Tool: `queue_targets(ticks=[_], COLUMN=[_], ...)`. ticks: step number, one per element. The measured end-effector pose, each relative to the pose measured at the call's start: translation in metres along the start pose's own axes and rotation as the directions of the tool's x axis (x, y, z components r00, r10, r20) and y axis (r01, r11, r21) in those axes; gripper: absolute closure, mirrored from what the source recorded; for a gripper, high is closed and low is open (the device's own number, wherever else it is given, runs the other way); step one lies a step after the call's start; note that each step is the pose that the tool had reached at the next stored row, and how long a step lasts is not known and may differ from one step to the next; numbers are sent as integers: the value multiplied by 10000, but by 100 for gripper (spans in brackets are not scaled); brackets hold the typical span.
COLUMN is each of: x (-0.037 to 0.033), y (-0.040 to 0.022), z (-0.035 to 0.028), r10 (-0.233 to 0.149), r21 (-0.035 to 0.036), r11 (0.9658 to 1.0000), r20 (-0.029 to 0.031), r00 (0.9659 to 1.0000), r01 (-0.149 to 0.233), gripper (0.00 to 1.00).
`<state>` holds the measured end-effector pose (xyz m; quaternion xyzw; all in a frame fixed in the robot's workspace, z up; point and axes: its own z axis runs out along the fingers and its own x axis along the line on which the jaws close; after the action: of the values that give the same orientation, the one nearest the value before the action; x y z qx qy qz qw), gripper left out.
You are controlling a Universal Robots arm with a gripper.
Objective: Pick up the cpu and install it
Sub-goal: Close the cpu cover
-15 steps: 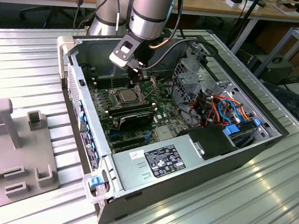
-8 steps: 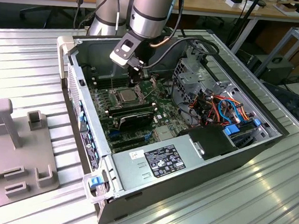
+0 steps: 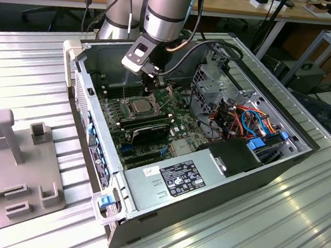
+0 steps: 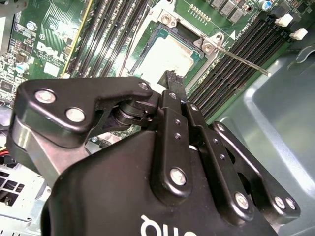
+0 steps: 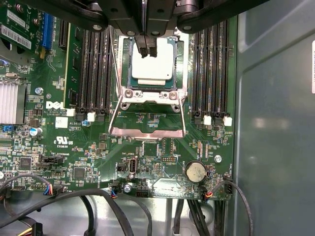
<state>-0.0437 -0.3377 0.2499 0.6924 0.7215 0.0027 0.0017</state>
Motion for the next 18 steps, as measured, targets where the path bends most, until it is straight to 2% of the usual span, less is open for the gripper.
queue_targets(ticks=[15, 18], x=[0, 0], y=[0, 0], z=[-12, -41], r10=[0, 0], r21=[0, -1], r11=[10000, 10000], r20=[0, -1], r00=[10000, 10000], r01=[0, 0], gripper=[89, 89])
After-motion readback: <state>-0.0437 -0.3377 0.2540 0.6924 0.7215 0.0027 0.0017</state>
